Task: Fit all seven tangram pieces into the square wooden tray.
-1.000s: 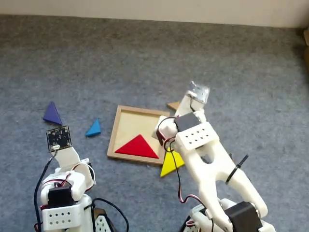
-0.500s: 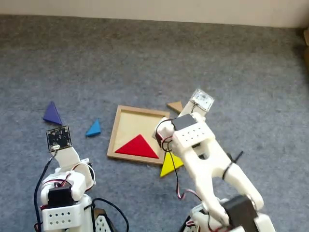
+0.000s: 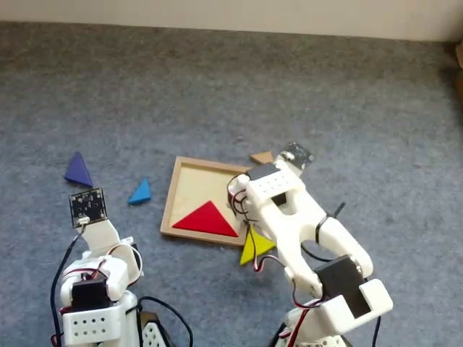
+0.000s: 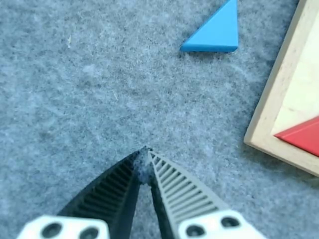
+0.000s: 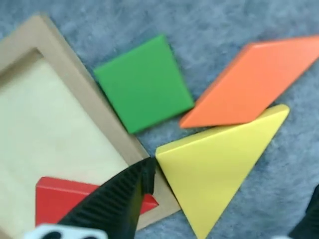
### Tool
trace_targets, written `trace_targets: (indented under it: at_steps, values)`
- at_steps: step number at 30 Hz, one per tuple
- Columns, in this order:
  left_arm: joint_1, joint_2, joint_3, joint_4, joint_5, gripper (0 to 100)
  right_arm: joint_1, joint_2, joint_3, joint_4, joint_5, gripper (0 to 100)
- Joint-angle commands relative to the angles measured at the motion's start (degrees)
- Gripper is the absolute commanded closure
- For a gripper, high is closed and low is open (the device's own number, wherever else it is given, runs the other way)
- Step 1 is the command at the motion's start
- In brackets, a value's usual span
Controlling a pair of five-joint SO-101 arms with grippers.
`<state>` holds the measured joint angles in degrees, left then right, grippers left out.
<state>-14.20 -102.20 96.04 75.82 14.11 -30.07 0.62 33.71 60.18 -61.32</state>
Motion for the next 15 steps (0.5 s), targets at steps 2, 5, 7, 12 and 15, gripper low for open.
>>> trace_targets:
  at_steps: [2,5,7,12,15]
  values:
    - [-0.9,-2.4,1.1,0.3,0.4,99,2.9,1.0,-2.1,-2.9,-1.3,54.5]
    - [-0.9,-2.4,1.1,0.3,0.4,99,2.9,1.1,-2.1,-2.9,-1.6,54.5]
    - [-0.9,-2.4,1.1,0.3,0.4,99,2.9,1.1,-2.0,-2.9,-1.7,54.5]
    - [-0.8,-2.4,1.1,0.3,0.4,99,2.9,1.1,-1.6,-2.9,-2.6,54.6]
    - [-0.8,-2.4,1.1,0.3,0.4,99,2.9,1.1,-1.6,-2.9,-3.2,57.7]
